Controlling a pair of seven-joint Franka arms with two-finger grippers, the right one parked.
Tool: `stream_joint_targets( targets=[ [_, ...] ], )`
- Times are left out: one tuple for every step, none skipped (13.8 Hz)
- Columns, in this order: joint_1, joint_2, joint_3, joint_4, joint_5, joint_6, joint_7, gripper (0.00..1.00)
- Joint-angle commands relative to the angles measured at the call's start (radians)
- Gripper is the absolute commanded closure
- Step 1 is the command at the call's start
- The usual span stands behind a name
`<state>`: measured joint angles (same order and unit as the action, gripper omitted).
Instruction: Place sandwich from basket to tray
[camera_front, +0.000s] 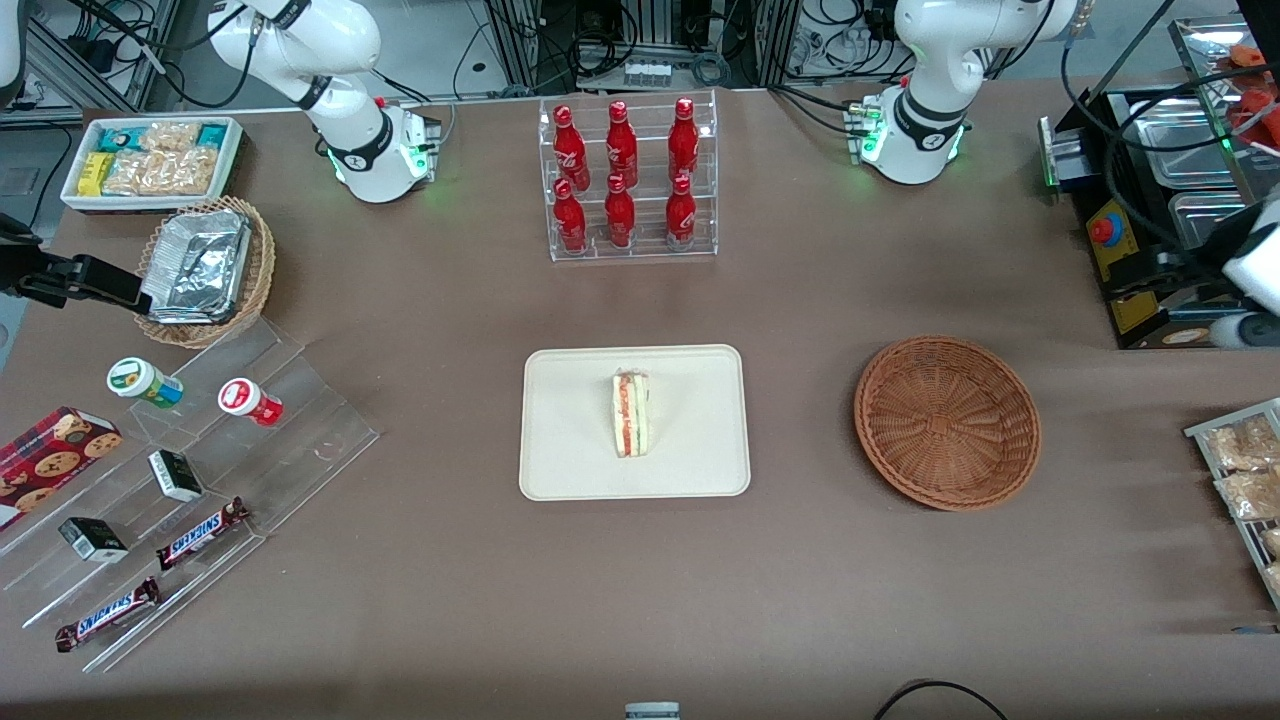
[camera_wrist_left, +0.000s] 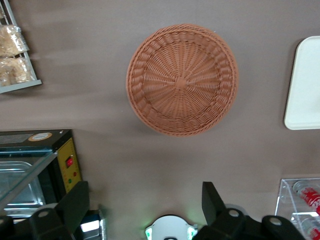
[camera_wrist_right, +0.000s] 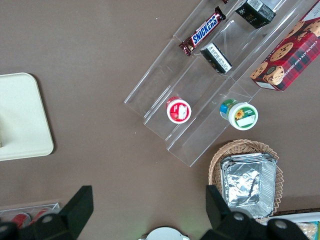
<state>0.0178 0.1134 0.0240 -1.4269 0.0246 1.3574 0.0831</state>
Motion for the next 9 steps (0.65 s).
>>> stream_joint_targets(
  targets=[
    [-0.012, -0.078, 0.016, -0.098, 0.0, 0.025, 0.024, 0.01],
    [-0.012, -0.096, 0.016, -0.122, 0.001, 0.038, 0.026, 0.01],
    [-0.012, -0.118, 0.016, -0.147, 0.009, 0.043, 0.027, 0.01],
    [-0.012, -0.123, 0.014, -0.15, 0.012, 0.045, 0.026, 0.01],
    [-0.019, -0.121, 0.014, -0.145, 0.012, 0.042, 0.026, 0.01],
    [-0.024, -0.121, 0.014, -0.138, 0.005, 0.04, 0.027, 0.01],
    [-0.025, -0.115, 0.014, -0.115, 0.001, 0.031, 0.044, 0.01],
    [-0.032, -0.113, 0.013, -0.115, 0.008, 0.031, 0.047, 0.01],
    [-0.033, -0.113, 0.013, -0.112, 0.011, 0.031, 0.046, 0.01]
  ],
)
